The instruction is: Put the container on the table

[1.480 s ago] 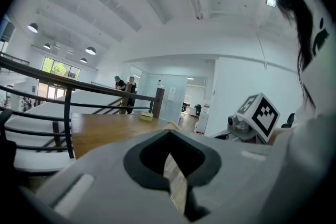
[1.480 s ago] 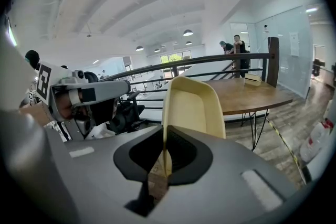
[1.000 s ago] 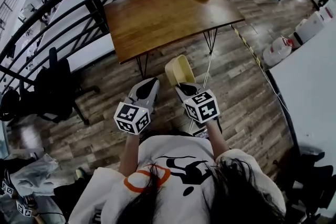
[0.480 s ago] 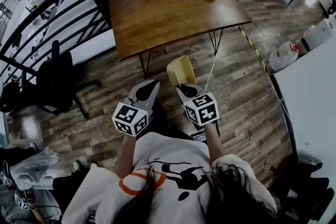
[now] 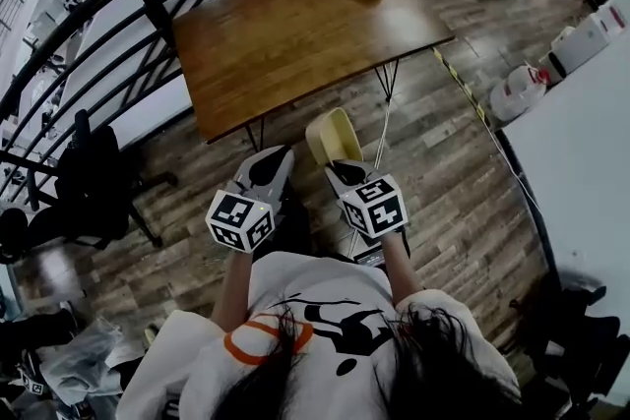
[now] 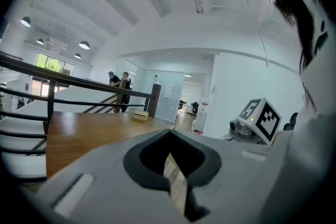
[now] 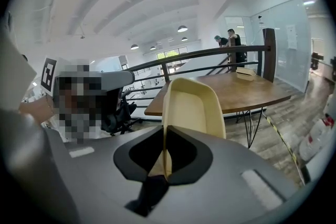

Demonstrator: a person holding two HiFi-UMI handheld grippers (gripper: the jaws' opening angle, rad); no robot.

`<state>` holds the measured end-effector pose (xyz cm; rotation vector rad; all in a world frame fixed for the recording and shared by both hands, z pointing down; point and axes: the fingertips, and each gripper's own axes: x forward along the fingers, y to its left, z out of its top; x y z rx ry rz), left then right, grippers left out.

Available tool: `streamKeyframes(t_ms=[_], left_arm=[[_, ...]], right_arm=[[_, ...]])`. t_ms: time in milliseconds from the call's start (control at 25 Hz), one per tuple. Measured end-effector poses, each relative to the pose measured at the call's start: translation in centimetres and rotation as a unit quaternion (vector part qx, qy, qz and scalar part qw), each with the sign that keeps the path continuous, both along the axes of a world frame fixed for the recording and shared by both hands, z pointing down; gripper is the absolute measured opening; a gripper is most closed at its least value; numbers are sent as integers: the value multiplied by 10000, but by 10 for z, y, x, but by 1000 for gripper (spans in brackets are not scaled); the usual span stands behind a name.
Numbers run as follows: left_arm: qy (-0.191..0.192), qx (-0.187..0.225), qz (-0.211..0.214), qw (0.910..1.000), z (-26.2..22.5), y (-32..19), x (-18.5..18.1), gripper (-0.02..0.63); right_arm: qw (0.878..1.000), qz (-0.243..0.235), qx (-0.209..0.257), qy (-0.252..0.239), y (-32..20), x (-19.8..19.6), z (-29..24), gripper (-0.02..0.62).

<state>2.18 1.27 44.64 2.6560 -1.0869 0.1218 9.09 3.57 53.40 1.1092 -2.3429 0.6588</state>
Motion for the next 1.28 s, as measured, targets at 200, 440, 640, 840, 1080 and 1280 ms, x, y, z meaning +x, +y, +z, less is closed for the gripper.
streamKeyframes(t_ms=[200,440,640,840,1080,1280], left_arm=[[43,-40,38,10000,-1,-55,-13,2],[85,-118,94,9998,-1,-120,-39,2],[106,-136,130,9998,-1,-167,-65,2],[127,-148,236,9995,-3,-207,-90,2],[239,-162,324,9991,0,-245,-94,2],[293,-194,318,9989,4,-260,-91,1]], right_arm=[[9999,62,-89,76,-57,-7,0,43],[9998,96,-169,108,-124,-31,-2,43],[9996,125,-217,151,-172,-55,0,43],[9994,193,-204,200,-213,-78,-4,43],[9990,247,-210,314,-249,-84,-3,43],[9988,143,-216,404,-268,-84,-2,43]])
